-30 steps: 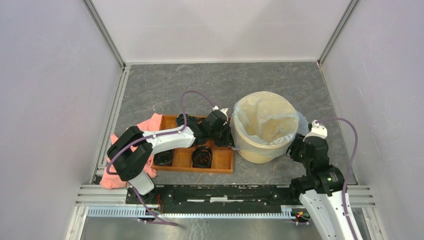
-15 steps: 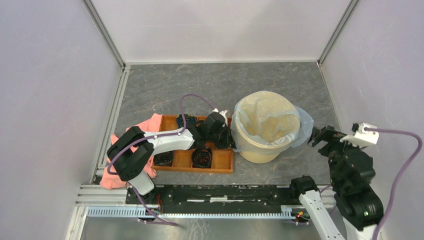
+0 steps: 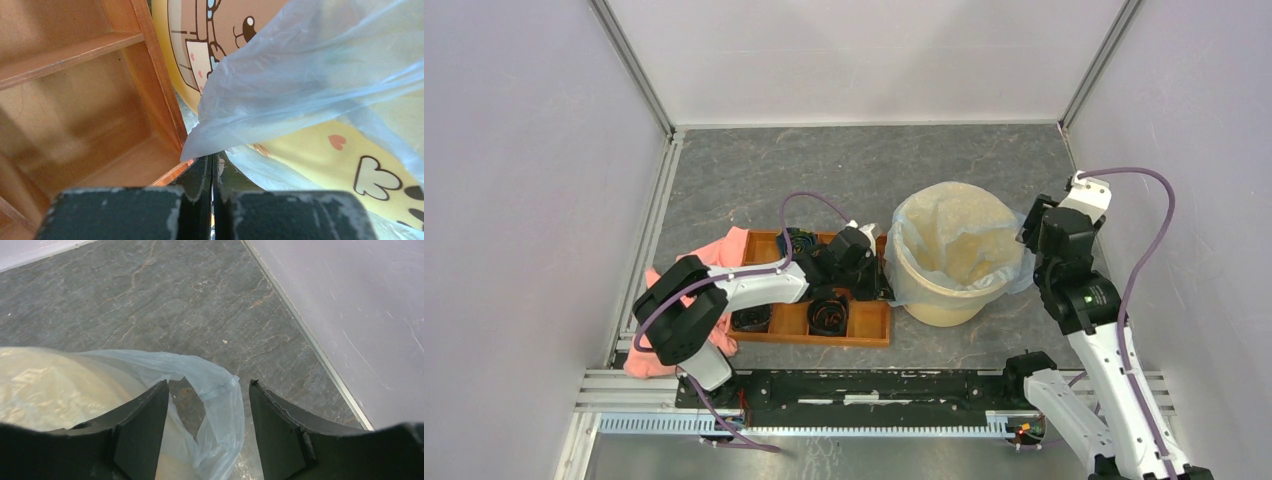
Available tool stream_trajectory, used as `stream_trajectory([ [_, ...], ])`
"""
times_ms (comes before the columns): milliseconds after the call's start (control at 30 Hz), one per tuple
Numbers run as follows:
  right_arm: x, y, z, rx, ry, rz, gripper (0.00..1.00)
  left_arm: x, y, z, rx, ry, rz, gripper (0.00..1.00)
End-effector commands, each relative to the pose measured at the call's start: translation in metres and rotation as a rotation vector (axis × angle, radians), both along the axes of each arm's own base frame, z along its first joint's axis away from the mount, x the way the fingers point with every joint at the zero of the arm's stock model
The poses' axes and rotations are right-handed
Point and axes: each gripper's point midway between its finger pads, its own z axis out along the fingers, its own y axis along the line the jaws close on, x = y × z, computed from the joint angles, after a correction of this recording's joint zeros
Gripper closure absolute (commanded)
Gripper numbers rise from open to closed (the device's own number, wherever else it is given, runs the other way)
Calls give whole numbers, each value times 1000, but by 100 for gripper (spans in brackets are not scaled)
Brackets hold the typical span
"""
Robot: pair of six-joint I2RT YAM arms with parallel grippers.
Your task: Put the trash bags into the trash bin
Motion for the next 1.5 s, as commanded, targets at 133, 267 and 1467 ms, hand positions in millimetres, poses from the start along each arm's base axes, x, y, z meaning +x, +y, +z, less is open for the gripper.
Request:
stream_trajectory([
  [133, 20, -14, -30, 97, 4, 8, 29, 2, -15, 23, -67, -18, -39, 98],
  [267, 26, -23, -70, 146, 126, 70, 30, 2, -17, 21, -71, -13, -46, 98],
  [1467, 5, -47, 42, 16, -43, -22, 20, 6, -7, -17, 87, -34, -61, 98],
])
